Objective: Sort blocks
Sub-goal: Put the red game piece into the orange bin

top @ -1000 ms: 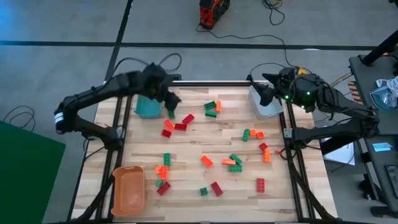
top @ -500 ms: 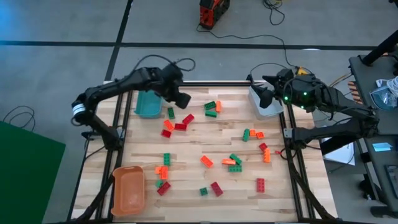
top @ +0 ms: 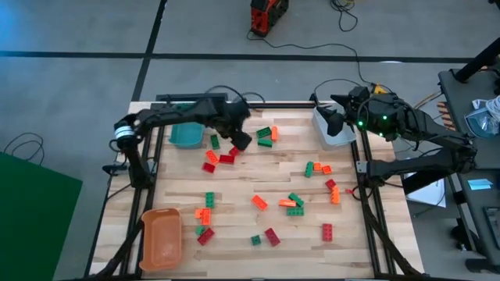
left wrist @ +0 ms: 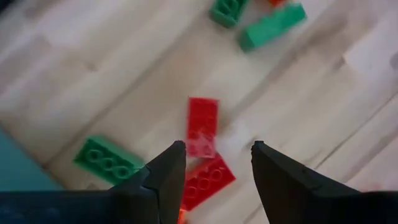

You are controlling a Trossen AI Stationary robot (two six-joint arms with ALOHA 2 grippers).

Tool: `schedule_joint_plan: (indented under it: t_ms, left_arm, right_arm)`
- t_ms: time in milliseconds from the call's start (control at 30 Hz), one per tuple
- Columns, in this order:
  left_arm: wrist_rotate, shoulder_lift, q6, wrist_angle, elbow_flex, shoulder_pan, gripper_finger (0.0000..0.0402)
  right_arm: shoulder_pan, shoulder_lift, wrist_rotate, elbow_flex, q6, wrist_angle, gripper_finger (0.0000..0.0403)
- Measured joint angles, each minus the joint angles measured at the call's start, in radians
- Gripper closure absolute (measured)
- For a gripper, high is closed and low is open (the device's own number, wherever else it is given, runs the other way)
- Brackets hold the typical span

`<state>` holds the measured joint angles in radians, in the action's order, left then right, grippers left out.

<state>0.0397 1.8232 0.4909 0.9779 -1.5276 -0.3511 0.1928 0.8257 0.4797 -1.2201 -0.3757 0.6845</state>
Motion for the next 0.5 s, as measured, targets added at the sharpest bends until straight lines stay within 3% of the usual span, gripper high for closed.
schedule_joint_plan:
  t_ms: [500]
  left_arm:
    - [0.002,0.18,-0.059,-0.085,0.0,0.005,0.0151]
  right_arm:
    - [0.0,0.0,0.0,0.0,0.008,-0.001,0.0048]
